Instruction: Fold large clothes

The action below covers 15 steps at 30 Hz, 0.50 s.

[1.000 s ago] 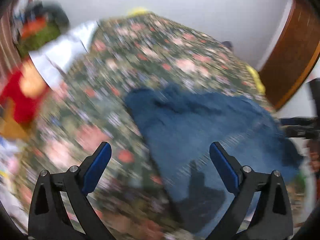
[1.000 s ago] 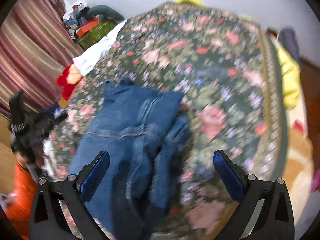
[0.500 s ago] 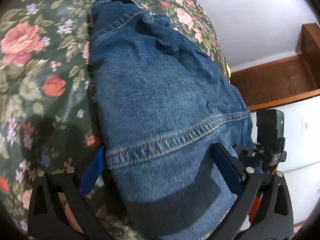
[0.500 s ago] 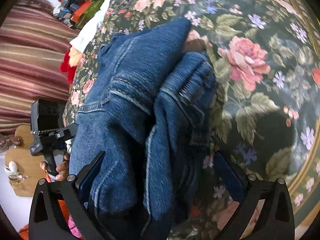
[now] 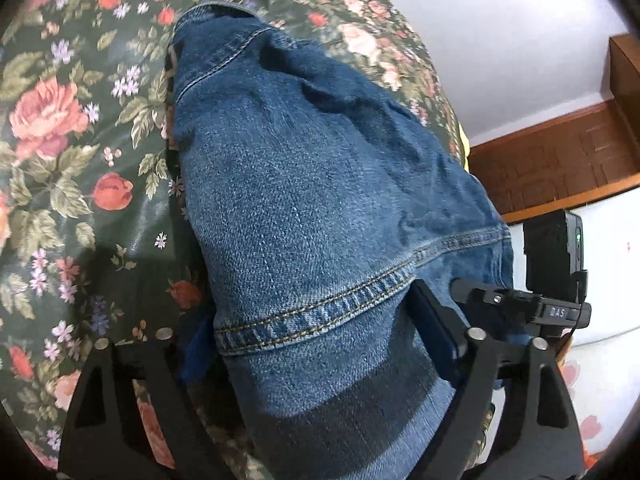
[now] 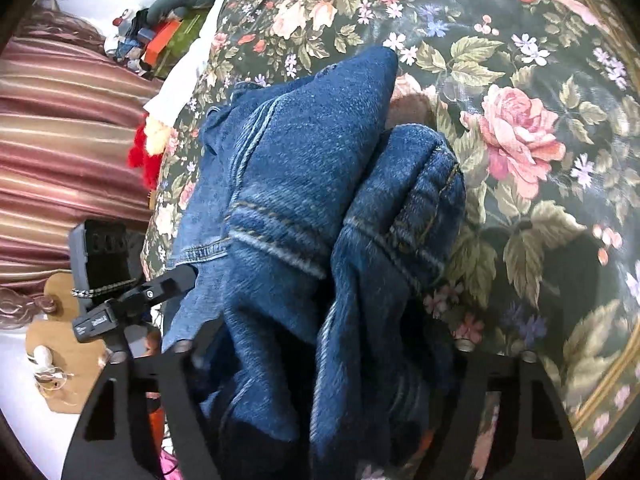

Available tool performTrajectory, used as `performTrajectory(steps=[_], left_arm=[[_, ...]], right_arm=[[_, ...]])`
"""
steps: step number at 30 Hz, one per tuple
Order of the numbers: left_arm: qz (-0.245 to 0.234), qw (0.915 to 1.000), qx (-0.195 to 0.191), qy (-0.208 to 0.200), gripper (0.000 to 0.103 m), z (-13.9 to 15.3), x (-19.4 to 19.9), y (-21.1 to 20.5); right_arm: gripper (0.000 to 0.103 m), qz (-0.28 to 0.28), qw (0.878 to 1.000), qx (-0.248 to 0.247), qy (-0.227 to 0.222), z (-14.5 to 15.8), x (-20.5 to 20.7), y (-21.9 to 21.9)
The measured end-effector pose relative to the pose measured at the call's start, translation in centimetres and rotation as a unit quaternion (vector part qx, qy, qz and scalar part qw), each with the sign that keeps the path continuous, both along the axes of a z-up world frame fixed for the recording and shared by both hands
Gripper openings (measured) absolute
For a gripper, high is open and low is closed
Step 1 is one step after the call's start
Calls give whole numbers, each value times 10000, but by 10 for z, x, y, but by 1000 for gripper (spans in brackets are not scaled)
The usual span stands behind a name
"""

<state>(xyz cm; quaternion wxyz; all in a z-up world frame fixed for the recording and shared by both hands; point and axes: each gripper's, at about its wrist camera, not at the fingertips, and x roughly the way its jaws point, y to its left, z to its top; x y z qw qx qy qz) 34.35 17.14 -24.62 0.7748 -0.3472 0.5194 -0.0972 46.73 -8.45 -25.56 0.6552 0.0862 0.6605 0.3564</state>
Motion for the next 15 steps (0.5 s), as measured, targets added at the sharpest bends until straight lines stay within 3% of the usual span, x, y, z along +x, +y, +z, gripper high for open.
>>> performTrajectory(steps=[6,15], left_arm=[[-96,9983,397,-413,75,41,-6,-5],[44,9891,1043,-1043,74,116,-38,44]], right_arm=[[48,89,9995,-100,-272,32,-18,7],[45,112,9968,312,-729,94,-44,42]])
